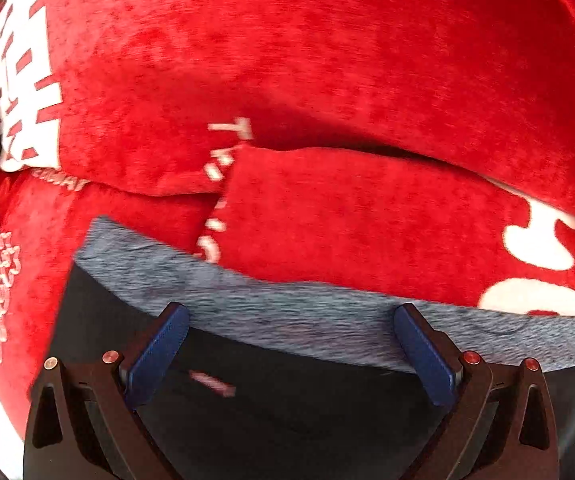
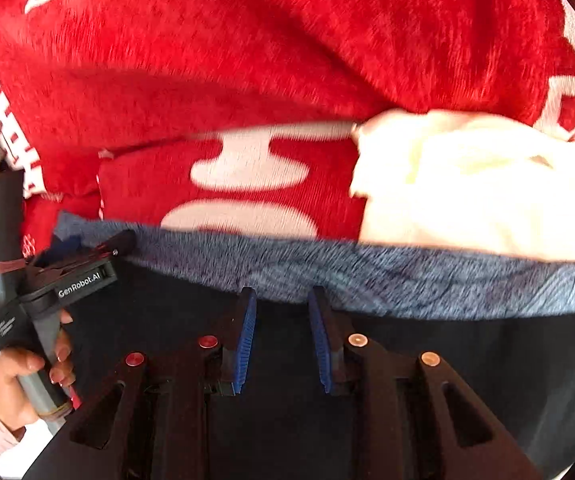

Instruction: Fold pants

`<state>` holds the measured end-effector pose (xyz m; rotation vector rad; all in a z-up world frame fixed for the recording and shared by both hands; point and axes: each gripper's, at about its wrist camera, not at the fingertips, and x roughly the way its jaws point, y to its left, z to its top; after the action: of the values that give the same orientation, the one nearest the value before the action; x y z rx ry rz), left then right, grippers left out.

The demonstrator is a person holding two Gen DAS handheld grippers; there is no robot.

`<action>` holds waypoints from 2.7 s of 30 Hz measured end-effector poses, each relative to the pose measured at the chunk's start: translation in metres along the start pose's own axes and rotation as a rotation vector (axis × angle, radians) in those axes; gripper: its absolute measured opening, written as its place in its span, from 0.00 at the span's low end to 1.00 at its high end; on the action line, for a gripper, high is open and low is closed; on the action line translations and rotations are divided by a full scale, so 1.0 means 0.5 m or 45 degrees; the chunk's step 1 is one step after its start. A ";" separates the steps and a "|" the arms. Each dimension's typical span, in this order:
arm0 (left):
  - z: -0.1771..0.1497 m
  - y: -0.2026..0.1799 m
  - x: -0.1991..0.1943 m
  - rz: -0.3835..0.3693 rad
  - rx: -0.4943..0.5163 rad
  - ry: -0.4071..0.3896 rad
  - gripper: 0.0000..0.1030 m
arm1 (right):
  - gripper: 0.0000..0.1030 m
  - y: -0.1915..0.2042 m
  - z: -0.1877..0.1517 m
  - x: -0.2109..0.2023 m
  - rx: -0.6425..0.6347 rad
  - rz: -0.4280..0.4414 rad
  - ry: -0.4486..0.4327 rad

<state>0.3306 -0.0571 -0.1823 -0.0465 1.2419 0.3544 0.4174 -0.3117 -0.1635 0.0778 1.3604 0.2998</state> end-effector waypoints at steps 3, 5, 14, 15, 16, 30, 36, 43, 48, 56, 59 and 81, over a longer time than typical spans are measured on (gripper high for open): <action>-0.003 0.021 -0.033 -0.012 -0.004 -0.001 1.00 | 0.30 -0.051 0.013 -0.014 0.107 -0.191 -0.013; -0.015 0.021 -0.066 -0.021 0.026 -0.014 1.00 | 0.30 -0.097 0.010 -0.034 0.239 -0.123 -0.011; -0.180 -0.081 -0.156 -0.167 0.231 0.076 1.00 | 0.44 -0.121 -0.098 -0.151 0.194 -0.145 -0.051; -0.210 -0.094 -0.145 -0.146 0.259 0.121 1.00 | 0.43 -0.121 -0.117 -0.157 0.193 -0.156 -0.042; -0.225 -0.098 -0.137 -0.132 0.275 0.145 1.00 | 0.43 -0.124 -0.134 -0.163 0.192 -0.161 -0.030; -0.253 -0.106 -0.145 -0.044 0.262 0.099 1.00 | 0.44 -0.185 -0.300 -0.213 0.276 -0.147 0.056; -0.242 -0.119 -0.162 0.029 0.283 0.136 1.00 | 0.44 -0.267 -0.353 -0.264 0.447 -0.126 0.049; -0.213 -0.178 -0.215 -0.032 0.303 0.081 1.00 | 0.44 -0.352 -0.382 -0.298 0.558 -0.137 0.040; -0.194 -0.302 -0.237 -0.131 0.368 0.061 1.00 | 0.44 -0.412 -0.401 -0.318 0.636 -0.129 0.009; -0.172 -0.519 -0.250 -0.268 0.400 0.046 1.00 | 0.44 -0.519 -0.365 -0.353 0.722 -0.146 -0.098; -0.171 -0.576 -0.233 -0.250 0.392 0.050 1.00 | 0.44 -0.557 -0.323 -0.362 0.702 -0.150 -0.153; -0.194 -0.642 -0.212 -0.152 0.400 0.122 1.00 | 0.43 -0.661 -0.269 -0.299 0.610 -0.121 -0.121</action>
<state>0.3050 -0.4073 -0.1657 0.1329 1.3709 0.0512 0.3156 -0.6830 -0.1256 0.4195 1.3134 -0.1135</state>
